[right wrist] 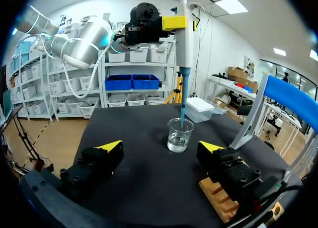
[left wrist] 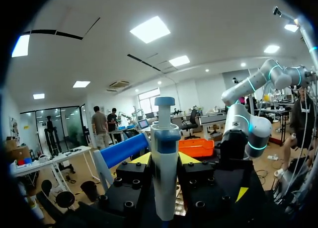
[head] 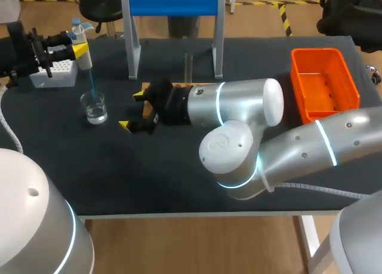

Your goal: Invert the test tube, pick up the pipette, mount the tip to pipette, aspirate from beaker and dispense into the tube, eject the tip, return the pipette, and cap with the stopper.

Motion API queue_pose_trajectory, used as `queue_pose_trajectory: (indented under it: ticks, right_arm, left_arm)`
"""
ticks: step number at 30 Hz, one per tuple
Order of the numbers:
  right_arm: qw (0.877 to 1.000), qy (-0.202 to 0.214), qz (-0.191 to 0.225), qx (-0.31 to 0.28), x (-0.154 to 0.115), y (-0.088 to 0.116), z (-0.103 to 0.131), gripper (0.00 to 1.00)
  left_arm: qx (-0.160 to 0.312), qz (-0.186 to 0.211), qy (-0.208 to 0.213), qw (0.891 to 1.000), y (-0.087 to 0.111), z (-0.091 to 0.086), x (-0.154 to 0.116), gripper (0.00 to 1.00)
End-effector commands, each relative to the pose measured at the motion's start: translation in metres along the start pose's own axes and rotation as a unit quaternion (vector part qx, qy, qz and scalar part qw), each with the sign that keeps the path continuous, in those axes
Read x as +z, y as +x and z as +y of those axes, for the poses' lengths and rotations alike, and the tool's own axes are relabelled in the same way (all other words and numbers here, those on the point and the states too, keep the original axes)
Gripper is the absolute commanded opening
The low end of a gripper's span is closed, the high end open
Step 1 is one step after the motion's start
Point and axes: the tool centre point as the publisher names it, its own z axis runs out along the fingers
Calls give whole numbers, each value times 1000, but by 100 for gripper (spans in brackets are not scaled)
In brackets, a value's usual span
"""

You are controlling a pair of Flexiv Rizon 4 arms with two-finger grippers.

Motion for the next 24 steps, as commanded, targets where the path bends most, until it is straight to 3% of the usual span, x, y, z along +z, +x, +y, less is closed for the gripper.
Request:
queue_pose_trajectory:
  ticks: [1,24]
  right_arm:
    - [1000,1,1,0,0,-1,0,100]
    - [1000,1,1,0,0,-1,0,100]
  left_arm:
    - [-2,-3,2,1000,1,5,-1,0]
    - [-11,-4,-4,1000,2,22,-2,0]
